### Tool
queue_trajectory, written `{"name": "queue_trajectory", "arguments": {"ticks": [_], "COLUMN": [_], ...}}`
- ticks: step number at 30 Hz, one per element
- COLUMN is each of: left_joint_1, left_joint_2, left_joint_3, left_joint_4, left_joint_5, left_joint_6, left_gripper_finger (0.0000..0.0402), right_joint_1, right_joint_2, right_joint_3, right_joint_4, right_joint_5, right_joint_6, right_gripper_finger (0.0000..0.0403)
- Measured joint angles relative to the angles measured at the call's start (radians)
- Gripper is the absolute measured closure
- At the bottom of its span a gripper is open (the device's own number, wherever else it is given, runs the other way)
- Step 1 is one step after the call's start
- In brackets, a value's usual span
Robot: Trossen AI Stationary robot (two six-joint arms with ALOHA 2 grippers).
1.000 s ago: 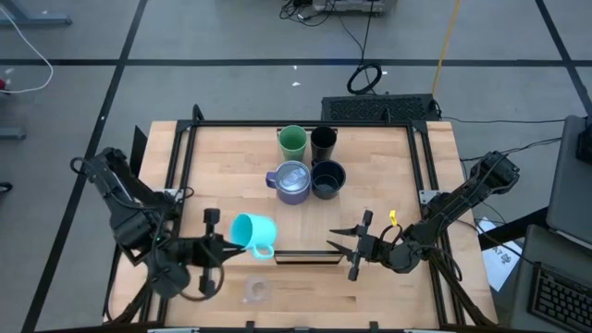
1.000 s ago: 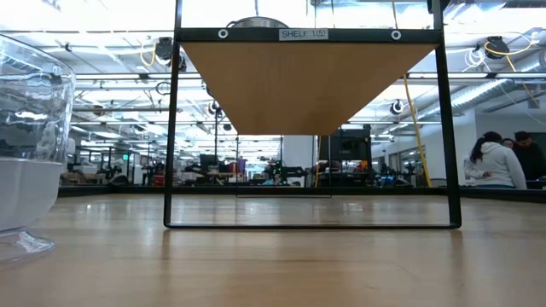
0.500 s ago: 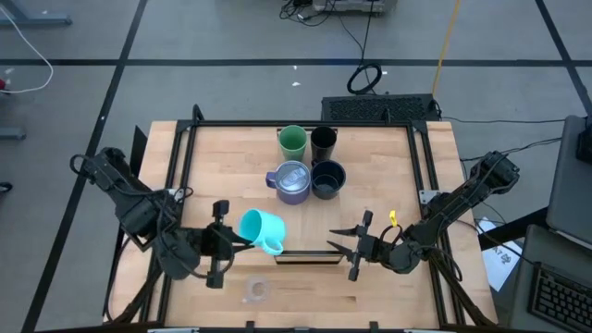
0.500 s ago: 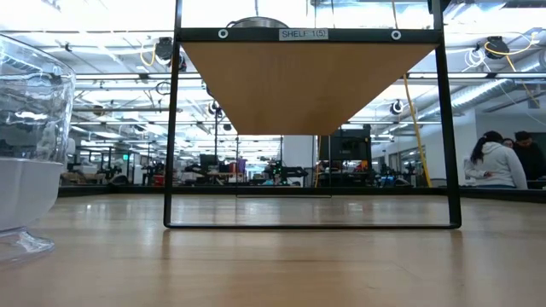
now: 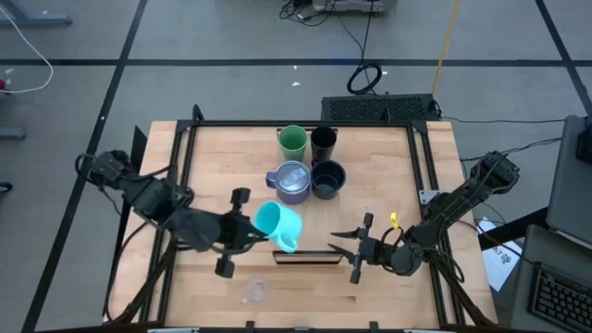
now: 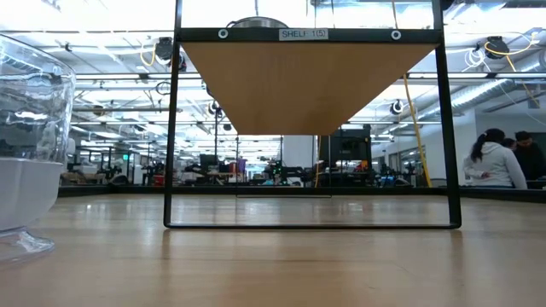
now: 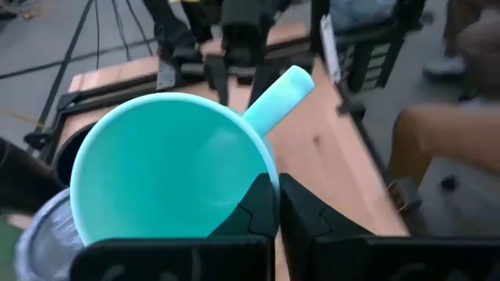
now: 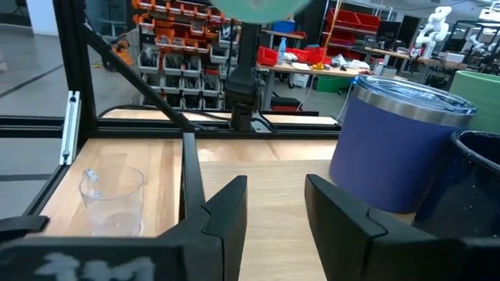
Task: Stack small to large cups/mugs on shelf
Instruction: Put the blue mug on the shelf
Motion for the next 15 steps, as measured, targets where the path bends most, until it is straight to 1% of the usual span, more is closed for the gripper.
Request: {"name": "queue_trajectory", "arguments": {"ticks": [6,9,12,15], "left_joint_1": [0.067,0.098,0.124,0.145], "left_joint_2": [0.116,0.171,0.22,0.254], "left_joint_3": [0.177,0.251,0.292,0.305], "left_joint_4": [-0.204,-0.286,-0.357,-0.396], "left_joint_5": [0.075,0.093,0.096,0.125], "left_joint_6": [0.074,0.104,0.142,0.165], "left_gripper_finger": [0.0399,0.0399,0.0399,0.0399], "right_joint_1": [0.0,0.0,0.0,0.0], "right_joint_2": [0.0,0.0,0.0,0.0], "right_joint_3": [0.0,0.0,0.0,0.0], "right_joint_4": [0.0,0.0,0.0,-0.001], "right_joint_5": [0.001,0.001,0.001,0.001], "right_joint_6": [-0.004,-0.004,-0.004,-0.005], "right_gripper_finger": [0.0283,0.0283,0.0283,0.0283]}}
